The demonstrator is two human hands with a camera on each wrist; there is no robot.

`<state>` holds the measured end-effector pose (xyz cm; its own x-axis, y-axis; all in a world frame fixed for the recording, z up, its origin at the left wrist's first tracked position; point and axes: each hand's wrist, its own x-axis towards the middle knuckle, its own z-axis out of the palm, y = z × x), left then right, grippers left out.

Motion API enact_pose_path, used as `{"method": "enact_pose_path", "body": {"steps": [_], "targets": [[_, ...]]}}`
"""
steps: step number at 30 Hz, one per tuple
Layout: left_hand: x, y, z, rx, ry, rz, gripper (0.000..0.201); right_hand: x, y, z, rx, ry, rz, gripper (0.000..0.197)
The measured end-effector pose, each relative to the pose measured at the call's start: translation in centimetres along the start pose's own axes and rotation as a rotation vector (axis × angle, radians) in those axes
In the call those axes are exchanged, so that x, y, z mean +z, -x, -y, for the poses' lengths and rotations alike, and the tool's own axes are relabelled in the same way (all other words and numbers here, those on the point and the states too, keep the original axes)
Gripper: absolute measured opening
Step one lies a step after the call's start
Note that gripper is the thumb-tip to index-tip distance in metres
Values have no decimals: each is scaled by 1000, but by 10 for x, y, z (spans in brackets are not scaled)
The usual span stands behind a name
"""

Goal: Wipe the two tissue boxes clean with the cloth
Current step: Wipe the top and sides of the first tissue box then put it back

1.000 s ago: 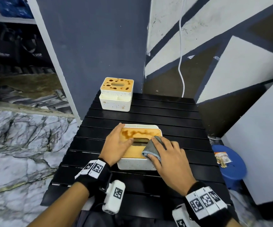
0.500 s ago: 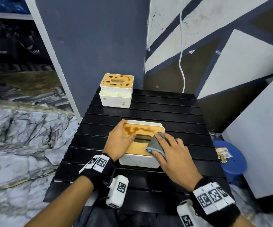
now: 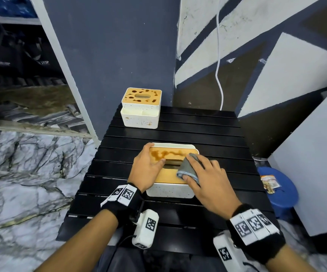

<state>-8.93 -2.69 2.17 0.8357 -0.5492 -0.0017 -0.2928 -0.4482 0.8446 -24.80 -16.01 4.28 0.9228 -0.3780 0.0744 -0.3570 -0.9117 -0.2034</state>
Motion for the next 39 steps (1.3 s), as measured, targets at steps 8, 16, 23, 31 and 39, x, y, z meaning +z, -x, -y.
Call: {"method": "enact_pose_path", "body": {"steps": [8,16,23,31,39], "targets": [[-5,-1,-1,14,-40,48,58,-1,-25,-6,25,47,-18,61],[-2,0,-1,-13,-33,43,61,-2,-5,-6,-43,34,17,61],[-8,-3,0,-7,-73,110,63,-5,-16,-9,-60,83,9,62],[-28,-21,-3,41,-174,290,65,-14,-42,-27,-147,24,117,62],[-28,6,-15,41,-43,3,74,5,-18,-4,56,-15,-52,59]]}}
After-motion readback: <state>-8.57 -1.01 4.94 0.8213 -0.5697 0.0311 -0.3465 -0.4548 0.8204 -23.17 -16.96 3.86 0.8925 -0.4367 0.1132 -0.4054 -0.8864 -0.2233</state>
